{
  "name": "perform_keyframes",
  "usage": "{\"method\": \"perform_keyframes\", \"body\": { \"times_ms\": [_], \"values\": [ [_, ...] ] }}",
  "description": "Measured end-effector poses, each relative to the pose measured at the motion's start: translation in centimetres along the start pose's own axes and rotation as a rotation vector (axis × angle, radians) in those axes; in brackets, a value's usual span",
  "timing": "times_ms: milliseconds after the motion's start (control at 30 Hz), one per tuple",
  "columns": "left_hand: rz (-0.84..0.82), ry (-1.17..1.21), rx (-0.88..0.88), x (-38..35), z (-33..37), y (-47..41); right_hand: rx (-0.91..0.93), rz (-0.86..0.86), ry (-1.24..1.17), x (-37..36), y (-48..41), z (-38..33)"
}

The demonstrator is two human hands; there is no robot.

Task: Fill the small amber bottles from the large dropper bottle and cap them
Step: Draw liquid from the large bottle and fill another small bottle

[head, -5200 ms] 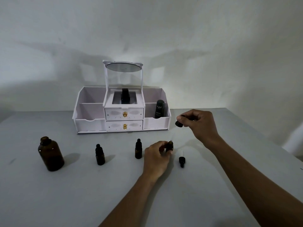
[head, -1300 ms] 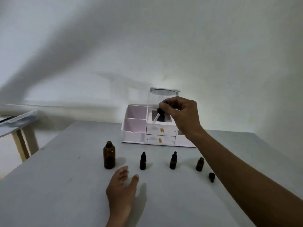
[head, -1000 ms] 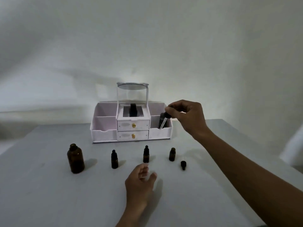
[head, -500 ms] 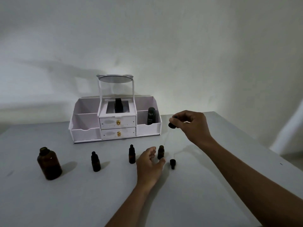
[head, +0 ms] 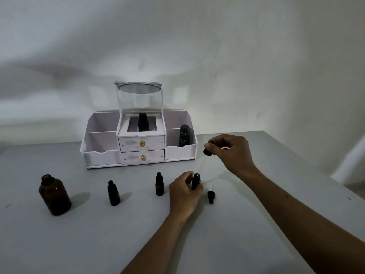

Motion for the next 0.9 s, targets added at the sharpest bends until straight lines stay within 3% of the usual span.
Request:
{"method": "perform_keyframes", "body": {
  "times_ms": [667,900],
  "values": [
    [0.013,-0.063,-0.053,-0.1,0.0,-0.3,0.034,-0.024,0.048,-1.1,0.0,-0.2],
    [-0.106,-0.029,0.034,0.6,-0.2,0.9,0.083,0.032,-0.016,0.2,-0.2,-3.2]
  ]
}}
Point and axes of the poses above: each hand's wrist, its own y-axis away from the middle knuckle, its own x-axis out of the back of the hand, z = x × y, the point moved 9 cm from there along -y, towards the middle knuckle, and after that the axes turned 5 degrees about z, right-handed, at the moved point
